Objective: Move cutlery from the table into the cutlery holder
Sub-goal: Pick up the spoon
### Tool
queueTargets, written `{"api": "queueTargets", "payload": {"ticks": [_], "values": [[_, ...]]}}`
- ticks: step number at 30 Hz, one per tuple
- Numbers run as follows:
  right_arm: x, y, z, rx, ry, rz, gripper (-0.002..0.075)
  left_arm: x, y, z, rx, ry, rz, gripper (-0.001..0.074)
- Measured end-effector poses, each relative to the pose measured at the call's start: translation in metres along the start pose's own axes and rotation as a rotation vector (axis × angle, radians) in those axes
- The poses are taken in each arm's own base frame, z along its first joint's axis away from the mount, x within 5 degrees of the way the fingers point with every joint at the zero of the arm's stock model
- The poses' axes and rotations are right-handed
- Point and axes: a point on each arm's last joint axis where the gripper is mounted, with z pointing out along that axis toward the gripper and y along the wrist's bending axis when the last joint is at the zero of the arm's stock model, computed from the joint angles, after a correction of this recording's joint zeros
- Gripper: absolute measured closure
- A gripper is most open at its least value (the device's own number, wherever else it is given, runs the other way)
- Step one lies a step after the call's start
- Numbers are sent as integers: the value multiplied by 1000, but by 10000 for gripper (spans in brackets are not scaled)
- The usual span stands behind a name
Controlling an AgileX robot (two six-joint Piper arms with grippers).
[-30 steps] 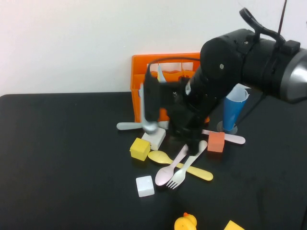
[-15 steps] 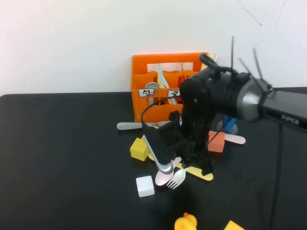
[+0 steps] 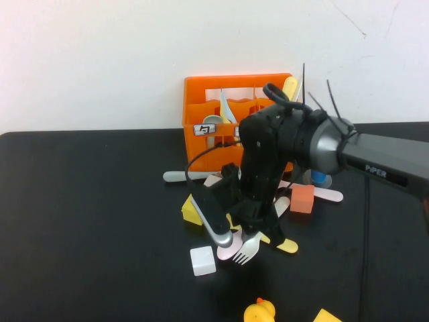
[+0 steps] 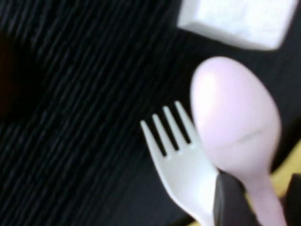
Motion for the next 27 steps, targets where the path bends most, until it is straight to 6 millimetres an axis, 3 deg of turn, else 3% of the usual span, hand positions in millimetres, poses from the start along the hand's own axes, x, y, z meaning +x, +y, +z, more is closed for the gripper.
{"api": "queueTargets", "payload": {"ticks": [8,27], "values": [[0,1,18,-29,-14,-22,477,0,0,0,0,0,0,736],[-5,-4,21,7,-61,15,489,0,0,0,0,0,2,736]]}}
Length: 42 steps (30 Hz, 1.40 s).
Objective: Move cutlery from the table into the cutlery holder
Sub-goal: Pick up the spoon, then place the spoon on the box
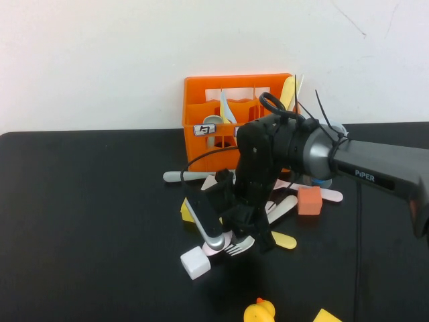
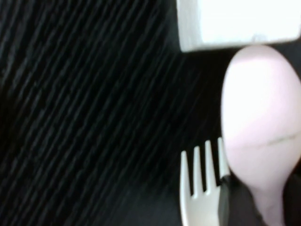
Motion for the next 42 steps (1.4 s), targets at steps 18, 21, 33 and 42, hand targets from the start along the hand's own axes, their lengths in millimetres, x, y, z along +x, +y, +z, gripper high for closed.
{"api": "queueTargets", "payload": {"ticks": [18,21,33,42], "values": [[-17,3,-7,-10,-56,153,665,0,0,0,0,0,0,736],[-20,2,-23,18,-80,211,665,0,0,0,0,0,0,736],[-43,3,-51,164,-402,609,669,0,0,0,0,0,-2,736],[-47,19,-92,830,-626,1049,671,0,0,0,0,0,-2,736]]}}
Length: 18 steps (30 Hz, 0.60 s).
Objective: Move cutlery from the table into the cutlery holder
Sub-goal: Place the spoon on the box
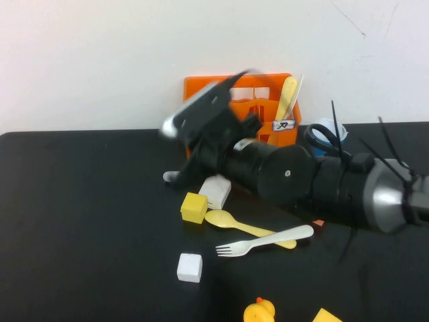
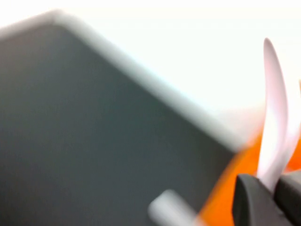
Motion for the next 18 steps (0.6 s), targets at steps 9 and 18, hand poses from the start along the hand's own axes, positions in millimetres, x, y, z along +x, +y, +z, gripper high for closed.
{"api": "queueTargets", "payload": {"ticks": [9,18], "values": [[-31,-27,-13,298,-368,198,671,0,0,0,0,0,0,736],[-30,-43,26,253,-530,261,673,0,0,0,0,0,3,736]]}}
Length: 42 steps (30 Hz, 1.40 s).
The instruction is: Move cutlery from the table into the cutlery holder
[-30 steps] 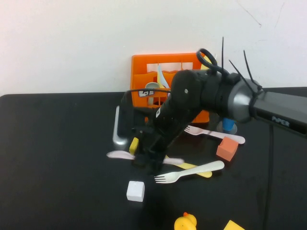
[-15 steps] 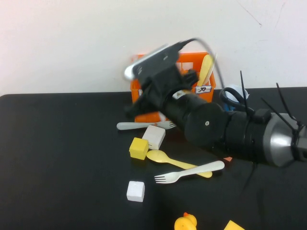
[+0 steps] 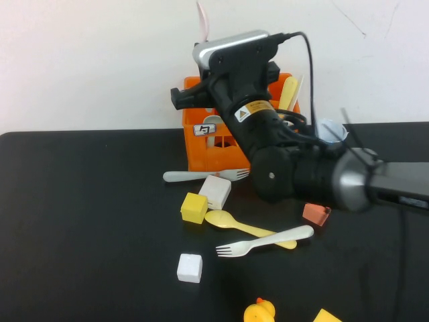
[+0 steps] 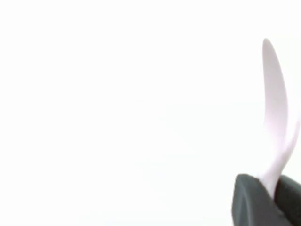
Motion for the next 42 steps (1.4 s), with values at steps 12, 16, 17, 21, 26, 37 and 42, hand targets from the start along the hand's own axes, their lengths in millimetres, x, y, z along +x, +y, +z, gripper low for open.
{"api": "queueTargets", "payload": {"ticks": [12,16,17,21,26,37,42], "values": [[43,-7,52,15,6,19,673,0,0,0,0,0,-2,736],[58,-7,57,12,39,16,661,0,0,0,0,0,-2,736],[60,-8,57,13,46,16,649,0,0,0,0,0,-2,736],[64,-7,57,5,71,15,554,0,0,0,0,0,-2,736],[65,-7,57,4,74,15,481,0,0,0,0,0,-2,736],[-43,-7,20,-96,131,46,559,0,0,0,0,0,-2,736],[-96,-19,-29,-115,98,-1,704,0,0,0,0,0,-4,736]]}}
